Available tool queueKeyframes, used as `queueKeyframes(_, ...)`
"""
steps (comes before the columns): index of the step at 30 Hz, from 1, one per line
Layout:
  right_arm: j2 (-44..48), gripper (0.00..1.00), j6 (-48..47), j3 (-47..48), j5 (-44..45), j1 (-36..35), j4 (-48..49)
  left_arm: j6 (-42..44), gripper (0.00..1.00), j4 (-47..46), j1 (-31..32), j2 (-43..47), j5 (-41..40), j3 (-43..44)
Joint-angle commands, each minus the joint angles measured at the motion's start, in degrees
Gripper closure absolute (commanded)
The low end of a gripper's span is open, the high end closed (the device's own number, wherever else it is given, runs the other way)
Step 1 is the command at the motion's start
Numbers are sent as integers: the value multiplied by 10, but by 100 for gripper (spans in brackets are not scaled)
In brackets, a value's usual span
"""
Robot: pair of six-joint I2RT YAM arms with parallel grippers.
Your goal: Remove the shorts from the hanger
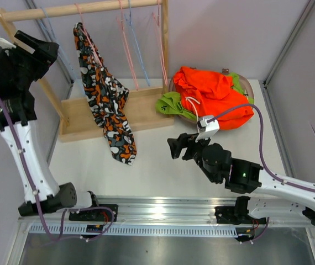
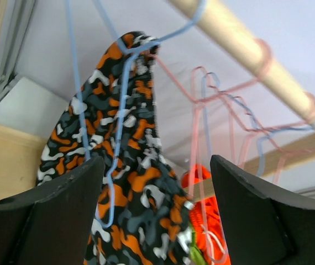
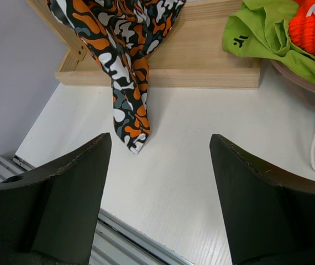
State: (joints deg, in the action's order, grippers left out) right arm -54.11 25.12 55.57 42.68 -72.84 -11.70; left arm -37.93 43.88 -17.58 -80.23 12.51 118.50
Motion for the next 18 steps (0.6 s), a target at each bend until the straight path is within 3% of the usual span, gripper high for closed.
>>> queueKeyframes(1,9,22,14,-2,7,-7,16,-14,19,-62,5,60,67,-23)
queueKeyframes(9,13,22,12,-4,20,-18,15,-37,20,-145,78,37,105,-33)
queueKeyframes(18,25,22,9,-8,36,-15,3,-25,22,-147,129,-40,53,-14)
